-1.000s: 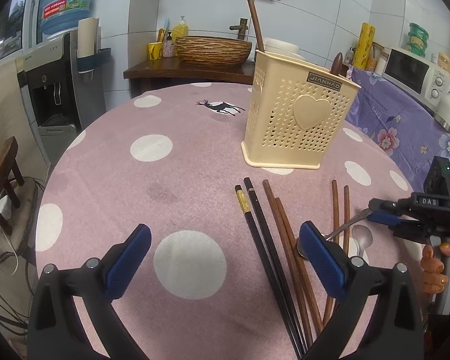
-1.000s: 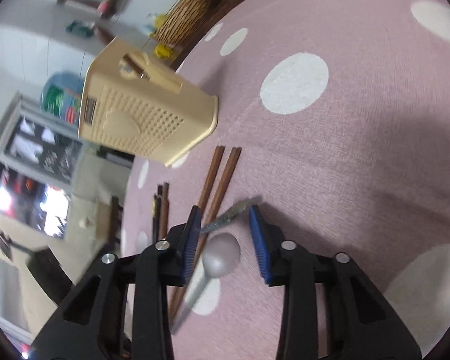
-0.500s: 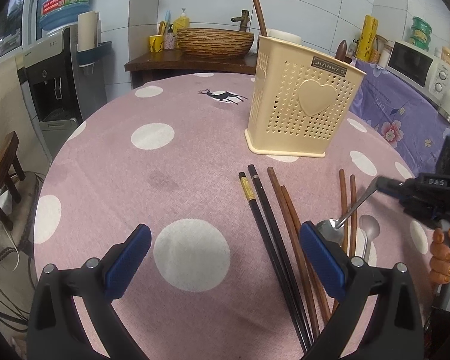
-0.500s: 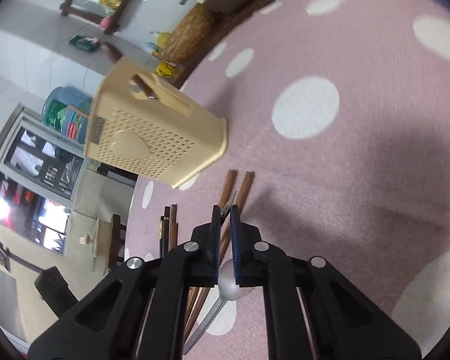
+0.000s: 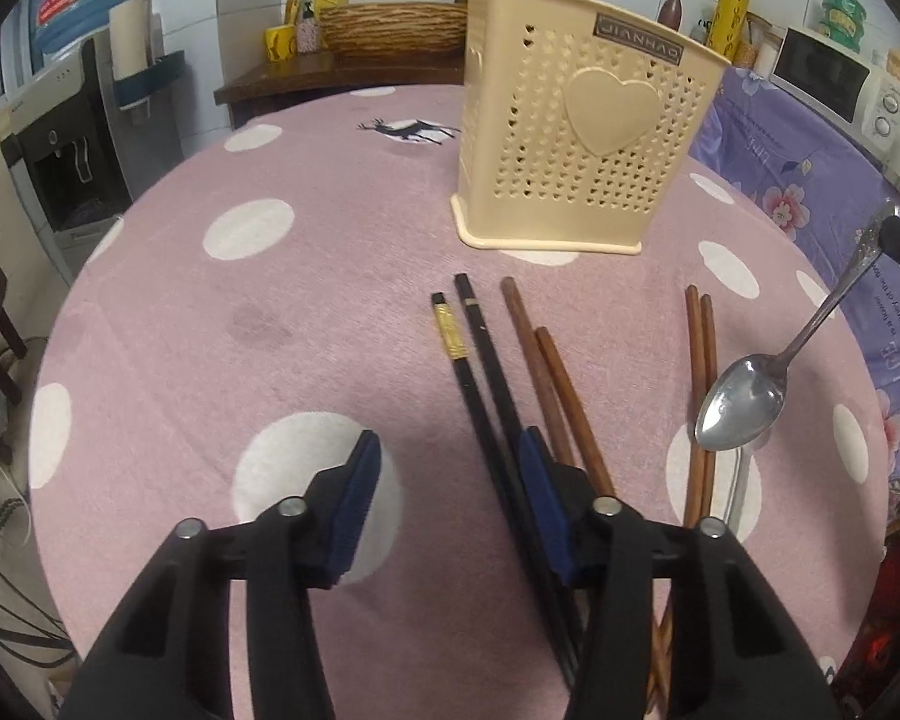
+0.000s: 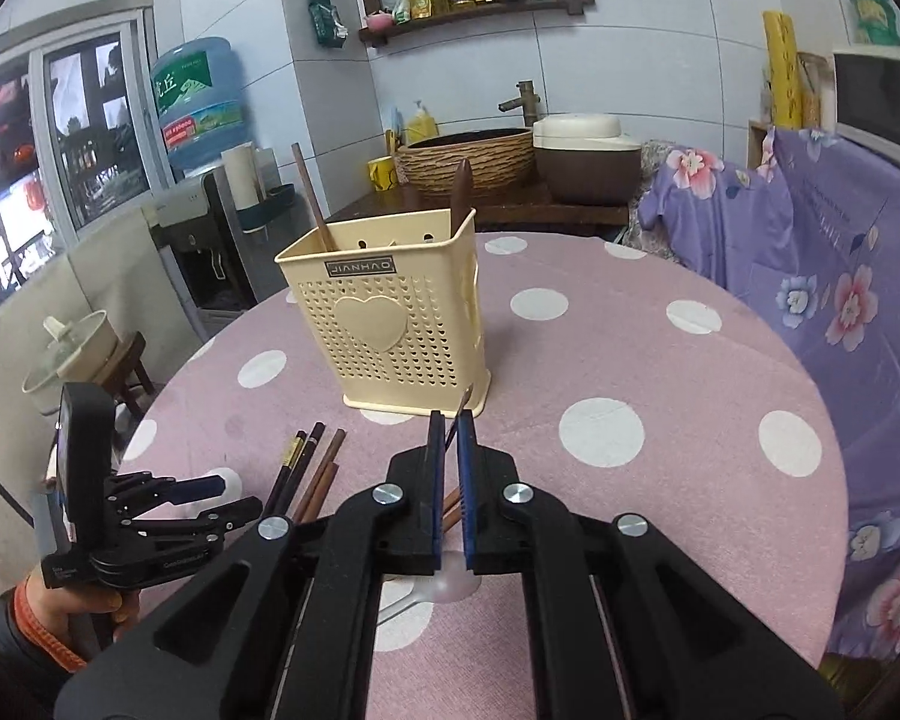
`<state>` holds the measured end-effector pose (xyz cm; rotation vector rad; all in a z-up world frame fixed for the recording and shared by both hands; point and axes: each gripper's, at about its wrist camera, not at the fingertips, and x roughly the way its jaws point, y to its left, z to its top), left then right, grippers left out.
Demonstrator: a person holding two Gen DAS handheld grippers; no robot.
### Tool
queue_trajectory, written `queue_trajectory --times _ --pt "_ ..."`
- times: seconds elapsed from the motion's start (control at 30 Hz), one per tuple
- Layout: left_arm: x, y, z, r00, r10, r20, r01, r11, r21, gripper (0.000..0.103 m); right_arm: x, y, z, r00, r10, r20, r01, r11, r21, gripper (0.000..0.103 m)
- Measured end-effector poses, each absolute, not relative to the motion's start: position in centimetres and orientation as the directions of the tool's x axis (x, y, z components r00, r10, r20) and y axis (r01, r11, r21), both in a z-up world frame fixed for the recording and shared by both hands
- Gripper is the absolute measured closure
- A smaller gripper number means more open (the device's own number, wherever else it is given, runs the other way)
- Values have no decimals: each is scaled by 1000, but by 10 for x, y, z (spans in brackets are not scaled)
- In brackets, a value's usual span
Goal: Organize utensils
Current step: 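Grasp the black gold-banded chopstick with the left gripper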
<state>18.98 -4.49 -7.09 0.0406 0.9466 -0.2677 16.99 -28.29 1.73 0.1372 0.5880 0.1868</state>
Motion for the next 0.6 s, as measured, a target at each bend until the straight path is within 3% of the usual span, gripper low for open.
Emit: queue_trajectory --times 0.1,0.5,0.6 --pt "195 -50 -76 549 -169 -819 225 973 -49 69 164 -282 18 825 200 -529 -129 977 168 98" --pt "230 -58 -77 525 -146 -839 207 978 -40 75 159 -270 27 841 179 -510 -142 984 111 101" --pt "242 -63 -77 525 -124 -842 195 981 -23 86 160 -270 28 842 174 -511 -139 985 106 101"
